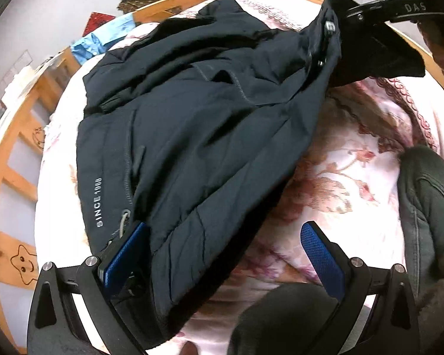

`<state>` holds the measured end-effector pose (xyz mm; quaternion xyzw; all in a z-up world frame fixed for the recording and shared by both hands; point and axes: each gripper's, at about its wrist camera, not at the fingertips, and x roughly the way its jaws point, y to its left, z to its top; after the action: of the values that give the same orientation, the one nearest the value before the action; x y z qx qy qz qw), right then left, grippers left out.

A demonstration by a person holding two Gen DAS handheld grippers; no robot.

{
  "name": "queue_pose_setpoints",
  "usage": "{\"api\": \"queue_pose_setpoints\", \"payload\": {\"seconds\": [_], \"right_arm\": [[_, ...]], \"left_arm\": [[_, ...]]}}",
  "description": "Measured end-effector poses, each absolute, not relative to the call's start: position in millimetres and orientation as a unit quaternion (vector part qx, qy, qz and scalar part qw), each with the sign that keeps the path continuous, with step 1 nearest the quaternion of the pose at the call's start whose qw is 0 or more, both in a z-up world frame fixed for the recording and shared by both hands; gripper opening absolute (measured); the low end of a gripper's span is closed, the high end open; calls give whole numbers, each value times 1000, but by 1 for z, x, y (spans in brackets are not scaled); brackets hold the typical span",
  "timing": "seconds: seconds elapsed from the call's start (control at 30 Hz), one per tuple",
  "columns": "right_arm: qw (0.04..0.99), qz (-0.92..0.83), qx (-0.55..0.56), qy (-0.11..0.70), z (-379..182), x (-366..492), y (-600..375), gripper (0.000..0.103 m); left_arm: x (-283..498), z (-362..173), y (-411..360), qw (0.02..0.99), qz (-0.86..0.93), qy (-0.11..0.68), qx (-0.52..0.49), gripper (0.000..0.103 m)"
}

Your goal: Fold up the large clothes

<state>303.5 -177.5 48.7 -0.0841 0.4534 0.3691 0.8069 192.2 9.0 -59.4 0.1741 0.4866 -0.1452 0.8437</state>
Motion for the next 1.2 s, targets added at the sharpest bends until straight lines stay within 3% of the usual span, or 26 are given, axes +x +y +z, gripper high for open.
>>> {"api": "queue_pose_setpoints", "payload": {"seconds": [0.17,0.23,0.37,0.47,0.5,0.6,0.67,0.73,0.8,1.0,1.07,1.1,1.17,1.2], "right_arm": [[807,367,-84,454,47,302,-179,20],[807,368,-81,455,46,301,-181,20],[807,368,-78,455,44,302,-185,20],[809,367,-80,451,43,298,-186,20],[812,365,-89,447,42,294,-185,20],[822,352,-135,427,34,274,-186,20],[822,345,-148,428,24,264,-190,21],[817,335,-161,442,5,251,-195,29],[810,321,-166,463,-12,243,-199,55],[800,279,-199,493,-45,229,-199,60],[809,244,-242,478,-47,224,-196,54],[815,227,-258,466,-46,222,-198,35],[827,220,-244,457,-41,222,-206,15],[836,219,-222,451,-35,222,-214,12]], "left_arm": [[191,-62,8,854,-115,467,197,96],[192,-63,10,856,-91,465,206,75],[191,-58,23,868,-71,452,195,60],[189,-55,29,873,-66,448,182,41],[189,-54,31,874,-69,452,167,31],[193,-42,37,884,-64,450,108,18],[196,-32,37,888,-59,447,88,15],[201,-22,39,891,-57,444,70,12],[207,-11,39,893,-55,443,55,11],[214,17,34,901,-58,426,53,10],[211,21,31,904,-56,422,53,10],[210,21,31,904,-54,420,50,10],[204,20,33,904,-54,422,44,10],[200,19,33,904,-54,421,45,9]]}}
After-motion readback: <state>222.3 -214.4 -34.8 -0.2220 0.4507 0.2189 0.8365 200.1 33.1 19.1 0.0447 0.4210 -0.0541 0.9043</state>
